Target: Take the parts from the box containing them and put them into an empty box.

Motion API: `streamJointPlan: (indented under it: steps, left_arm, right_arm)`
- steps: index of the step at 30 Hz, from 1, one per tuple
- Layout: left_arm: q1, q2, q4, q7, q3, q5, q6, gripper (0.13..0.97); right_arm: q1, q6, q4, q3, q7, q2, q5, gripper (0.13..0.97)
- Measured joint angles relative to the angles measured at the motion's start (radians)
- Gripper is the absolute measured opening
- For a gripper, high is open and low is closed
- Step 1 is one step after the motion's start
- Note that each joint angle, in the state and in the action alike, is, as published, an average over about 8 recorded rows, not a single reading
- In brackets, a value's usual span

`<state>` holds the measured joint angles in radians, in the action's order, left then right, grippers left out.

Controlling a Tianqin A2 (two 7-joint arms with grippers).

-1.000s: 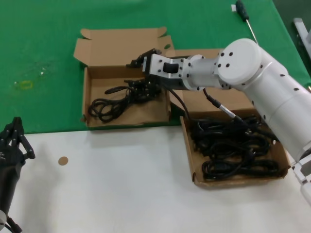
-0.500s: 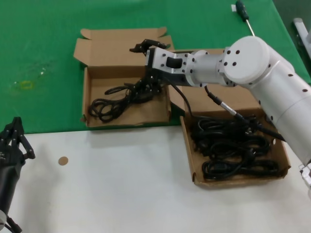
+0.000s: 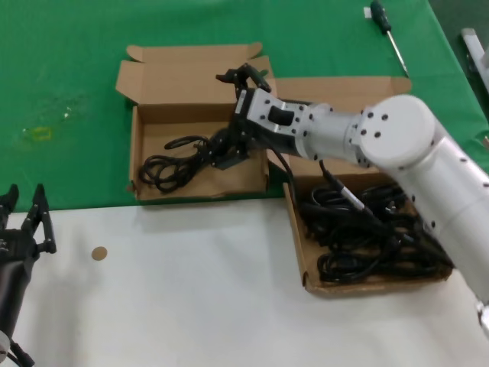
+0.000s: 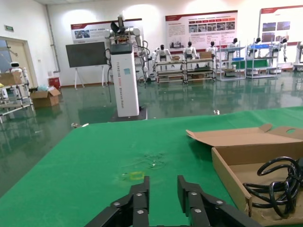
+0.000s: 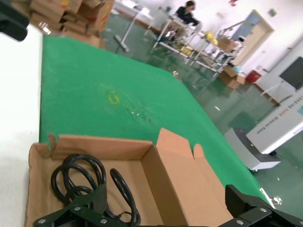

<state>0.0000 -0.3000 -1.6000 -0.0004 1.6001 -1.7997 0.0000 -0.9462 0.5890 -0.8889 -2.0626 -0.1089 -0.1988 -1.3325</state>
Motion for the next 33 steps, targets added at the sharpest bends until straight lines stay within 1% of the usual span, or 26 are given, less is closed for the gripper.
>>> streamJointPlan:
  steps: [1, 6, 9, 13, 15, 21, 22, 30, 31, 33]
  left_arm:
    - [0.000, 0.000, 0.000, 0.000, 0.000, 0.000, 0.000, 0.222]
    - [0.000, 0.000, 0.000, 0.000, 0.000, 0.000, 0.000, 0.308]
    - [0.000, 0.000, 0.000, 0.000, 0.000, 0.000, 0.000, 0.359]
    - [0.000, 0.000, 0.000, 0.000, 0.000, 0.000, 0.000, 0.359]
    - [0.000, 0.000, 0.000, 0.000, 0.000, 0.000, 0.000, 0.411]
    - [0.000, 0.000, 0.000, 0.000, 0.000, 0.000, 0.000, 0.568]
    - [0.000, 0.000, 0.000, 0.000, 0.000, 0.000, 0.000, 0.568]
    - [0.000, 0.000, 0.000, 0.000, 0.000, 0.000, 0.000, 0.772]
    - [0.000, 0.000, 0.000, 0.000, 0.000, 0.000, 0.000, 0.772]
    - [0.000, 0.000, 0.000, 0.001, 0.000, 0.000, 0.000, 0.804]
  right_arm:
    - [0.014, -0.009, -0.011, 0.007, 0.002, -0.002, -0.007, 0.803]
    - [0.085, -0.053, -0.064, 0.042, 0.010, -0.009, -0.042, 0.890]
    - [0.128, -0.079, -0.096, 0.063, 0.015, -0.014, -0.063, 0.907]
    - [0.185, -0.116, -0.140, 0.091, 0.021, -0.020, -0.092, 0.941]
    - [0.214, -0.134, -0.161, 0.105, 0.025, -0.023, -0.106, 0.959]
    - [0.300, -0.187, -0.225, 0.147, 0.035, -0.032, -0.148, 0.960]
    - [0.314, -0.196, -0.236, 0.154, 0.036, -0.034, -0.155, 0.961]
    - [0.428, -0.267, -0.322, 0.210, 0.049, -0.046, -0.212, 0.966]
    - [0.443, -0.276, -0.333, 0.217, 0.051, -0.047, -0.219, 0.966]
    - [0.471, -0.294, -0.355, 0.231, 0.054, -0.050, -0.233, 0.966]
